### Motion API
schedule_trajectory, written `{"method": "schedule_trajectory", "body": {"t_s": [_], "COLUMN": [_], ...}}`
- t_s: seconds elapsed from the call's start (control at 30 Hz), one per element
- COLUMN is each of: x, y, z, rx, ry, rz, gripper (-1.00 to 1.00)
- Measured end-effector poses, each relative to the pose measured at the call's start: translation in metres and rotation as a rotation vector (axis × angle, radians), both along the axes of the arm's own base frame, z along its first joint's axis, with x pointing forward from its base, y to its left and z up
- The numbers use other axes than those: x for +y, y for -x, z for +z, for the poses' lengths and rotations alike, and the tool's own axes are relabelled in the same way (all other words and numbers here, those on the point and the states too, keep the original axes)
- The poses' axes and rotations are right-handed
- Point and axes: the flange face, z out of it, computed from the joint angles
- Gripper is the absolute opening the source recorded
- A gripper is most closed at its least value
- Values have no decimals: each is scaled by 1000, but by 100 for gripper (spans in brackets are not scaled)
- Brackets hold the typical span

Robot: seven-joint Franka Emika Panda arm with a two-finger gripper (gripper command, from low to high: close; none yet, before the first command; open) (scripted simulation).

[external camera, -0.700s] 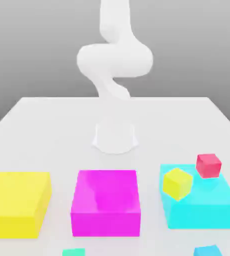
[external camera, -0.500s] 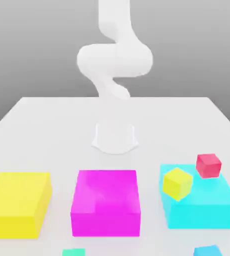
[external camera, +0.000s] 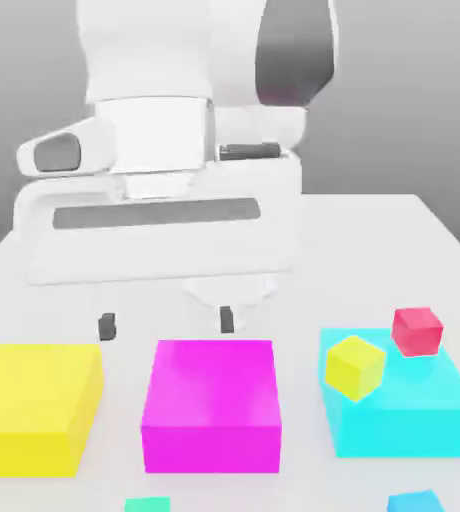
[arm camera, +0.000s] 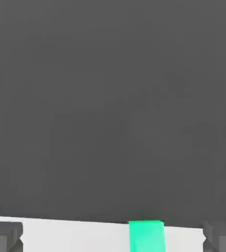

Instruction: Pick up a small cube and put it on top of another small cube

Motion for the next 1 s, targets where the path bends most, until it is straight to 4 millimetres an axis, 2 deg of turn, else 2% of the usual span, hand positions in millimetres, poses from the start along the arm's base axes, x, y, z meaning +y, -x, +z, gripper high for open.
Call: {"method": "schedule_trajectory", "body": {"t_s": [0.13, 0.27, 0.4, 0.43, 0.6, 0.63, 0.67, 0.8, 0.87, 1.0], "x": [-10, -23, -27, -27, -27, -27, -27, -26, 8, 102], "y": [-2, 5, 8, 8, 8, 9, 9, 8, 1, -9], "z": [-71, -141, -203, -218, -218, -225, -221, -173, -159, -140], "rx": [96, 192, 219, 220, 221, 221, 221, 221, 219, 208], "ry": [16, 38, 45, 45, 45, 45, 45, 45, 56, 90], "rz": [11, 22, 26, 26, 26, 25, 26, 28, 153, 494], "gripper": [0, 0, 0, -100, -100, -100, -100, -100, -100, -100]}}
